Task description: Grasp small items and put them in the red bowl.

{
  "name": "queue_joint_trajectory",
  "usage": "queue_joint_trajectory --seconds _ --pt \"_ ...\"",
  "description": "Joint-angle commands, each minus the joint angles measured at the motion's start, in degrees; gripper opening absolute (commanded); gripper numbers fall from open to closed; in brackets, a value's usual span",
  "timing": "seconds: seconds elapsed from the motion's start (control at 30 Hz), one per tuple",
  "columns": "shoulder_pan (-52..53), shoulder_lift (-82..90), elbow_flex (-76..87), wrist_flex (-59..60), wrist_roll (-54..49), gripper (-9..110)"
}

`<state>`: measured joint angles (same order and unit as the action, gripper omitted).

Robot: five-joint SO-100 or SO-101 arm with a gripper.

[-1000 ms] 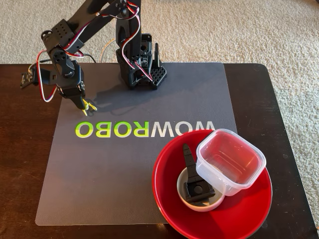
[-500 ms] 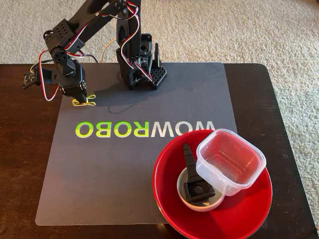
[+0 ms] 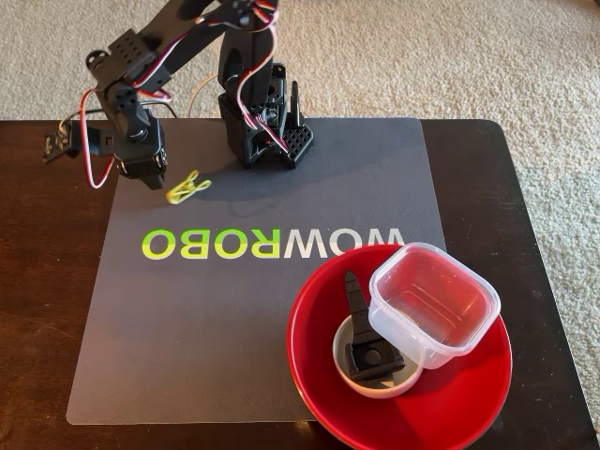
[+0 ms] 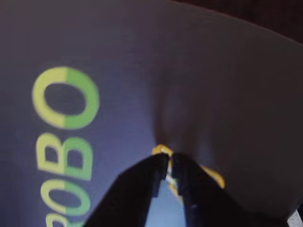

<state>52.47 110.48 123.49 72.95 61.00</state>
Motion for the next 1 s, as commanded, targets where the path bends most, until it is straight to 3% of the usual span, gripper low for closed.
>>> queue_joint_trajectory --seconds 0.0,0.13,0.2,0.3,0.7,0.97 --pt "-5.01 4.92 -0.7 1.23 -3.16 0" --pt "-8.44 6.86 0.53 2.02 -2.81 2" --pt "-8.09 7.91 4.13 1.58 2.46 14" --pt "-6.06 9.23 9.67 1.23 12.13 19" --pt "2.55 12.39 12.83 1.41 37.18 20" --pt "5.71 3.96 9.93 -4.75 43.24 20"
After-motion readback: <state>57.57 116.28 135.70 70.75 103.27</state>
